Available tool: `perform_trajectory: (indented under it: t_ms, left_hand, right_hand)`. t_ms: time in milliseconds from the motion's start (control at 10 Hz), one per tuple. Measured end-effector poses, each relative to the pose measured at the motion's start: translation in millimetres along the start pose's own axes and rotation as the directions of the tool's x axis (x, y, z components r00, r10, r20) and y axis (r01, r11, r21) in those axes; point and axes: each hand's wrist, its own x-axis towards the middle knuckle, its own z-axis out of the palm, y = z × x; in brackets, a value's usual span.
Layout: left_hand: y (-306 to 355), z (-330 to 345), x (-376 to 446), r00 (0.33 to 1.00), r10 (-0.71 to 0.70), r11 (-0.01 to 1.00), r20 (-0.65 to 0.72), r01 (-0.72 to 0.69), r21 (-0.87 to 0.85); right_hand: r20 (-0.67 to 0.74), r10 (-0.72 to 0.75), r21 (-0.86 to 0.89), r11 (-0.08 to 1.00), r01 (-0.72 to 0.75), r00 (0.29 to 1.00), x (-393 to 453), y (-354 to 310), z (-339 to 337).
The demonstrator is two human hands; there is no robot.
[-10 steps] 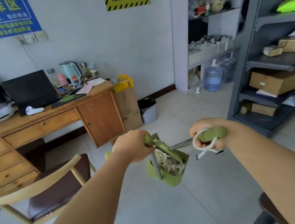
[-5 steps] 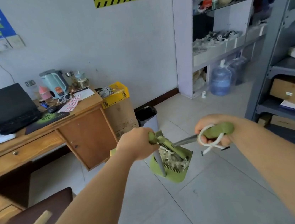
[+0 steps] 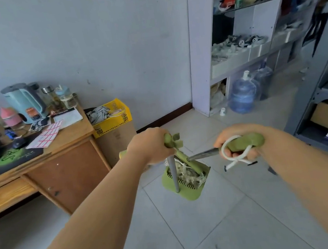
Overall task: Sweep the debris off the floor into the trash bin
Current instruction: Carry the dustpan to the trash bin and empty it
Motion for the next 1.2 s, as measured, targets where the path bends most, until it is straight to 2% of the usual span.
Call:
perform_trajectory:
  t_ms: [100,200,300,400,500,700,800,900,1100,1200]
  left_hand:
    - [-7,-19,43,0.999,0.043,0.999,-0.013,-0.043,-0.005]
    - [-13,-34,85,0.996,0.078,0.997,-0.037,-0.078,0.0]
    - [-16,-45,130,0.995,0.078,0.997,-0.067,-0.077,0.024]
    - [-13,-49,174,0.993,0.068,0.997,-0.093,-0.065,0.035]
    - [-3,-46,222,0.992,0.039,0.998,-0.122,-0.032,0.061]
    - [25,-50,311,0.984,-0.119,0.99,-0.134,0.127,0.054]
    - [36,-52,351,0.968,-0.203,0.977,-0.148,0.211,0.041]
    - [38,-50,385,0.946,-0.285,0.956,-0.151,0.292,0.024]
    - [36,-42,451,0.915,-0.37,0.926,-0.163,0.377,0.014]
    - [30,-39,494,0.9,-0.409,0.905,-0.154,0.421,0.057]
  right_hand:
    - [-0.076,-0.036,0.052,0.998,0.04,0.996,13,-17,-31]
    - [-0.04,-0.164,0.199,0.965,0.169,0.986,44,-12,-62]
    - [-0.077,-0.175,0.197,0.962,0.187,0.982,72,-26,-93]
    - [-0.053,-0.078,0.13,0.988,0.084,0.996,106,-46,-130]
    - [0.039,-0.045,0.274,0.961,0.032,0.998,148,-49,-172]
    - [0.139,0.0,0.201,0.979,-0.028,0.99,217,-66,-260]
    - [0.12,-0.048,0.229,0.973,0.019,0.992,248,-75,-301]
    - [0.149,-0.069,0.208,0.977,0.037,0.986,278,-86,-332]
    - [0.254,-0.042,0.03,0.999,0.036,0.966,342,-116,-375]
    - [0.285,-0.065,0.078,0.996,0.044,0.956,382,-134,-392]
